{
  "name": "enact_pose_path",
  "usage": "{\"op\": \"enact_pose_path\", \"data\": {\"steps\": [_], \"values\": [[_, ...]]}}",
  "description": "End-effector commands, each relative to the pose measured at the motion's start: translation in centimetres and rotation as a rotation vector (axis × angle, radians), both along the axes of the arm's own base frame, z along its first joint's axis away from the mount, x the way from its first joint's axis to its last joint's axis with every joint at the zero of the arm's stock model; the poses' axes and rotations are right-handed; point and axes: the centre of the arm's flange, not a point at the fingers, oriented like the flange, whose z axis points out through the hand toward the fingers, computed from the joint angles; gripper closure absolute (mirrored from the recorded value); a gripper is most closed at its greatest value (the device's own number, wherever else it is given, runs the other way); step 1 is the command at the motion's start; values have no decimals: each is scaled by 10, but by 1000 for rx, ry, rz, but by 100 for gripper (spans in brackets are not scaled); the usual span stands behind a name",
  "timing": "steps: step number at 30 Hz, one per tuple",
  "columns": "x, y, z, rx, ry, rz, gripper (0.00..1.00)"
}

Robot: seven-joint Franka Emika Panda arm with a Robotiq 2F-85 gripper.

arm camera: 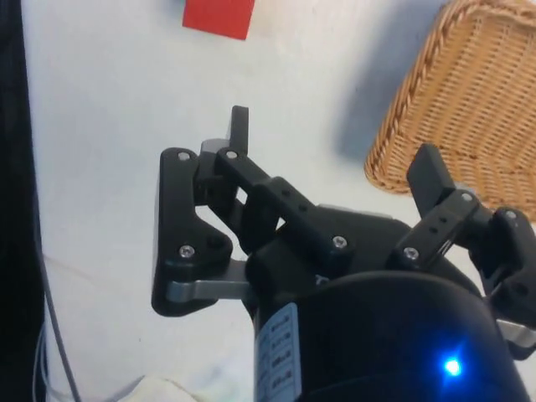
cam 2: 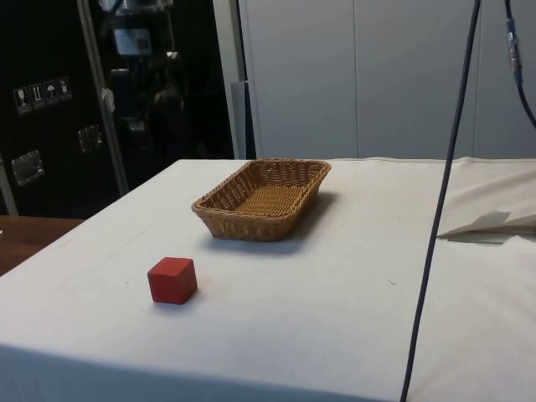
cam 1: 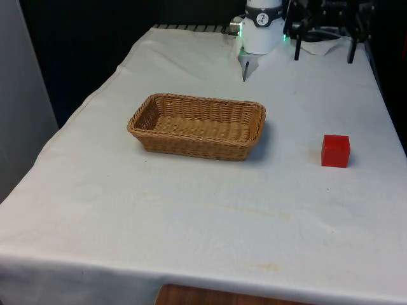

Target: Pick up the cube and place it into the basket.

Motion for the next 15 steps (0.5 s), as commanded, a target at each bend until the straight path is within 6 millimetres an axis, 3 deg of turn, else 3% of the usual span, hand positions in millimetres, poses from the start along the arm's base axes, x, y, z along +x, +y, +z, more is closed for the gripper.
{"op": "enact_pose_path", "data": {"steps": [1,15], "values": [[0,2,-1,7,-17,-1,0],[-6,9,-37,37,-48,18,0]]}}
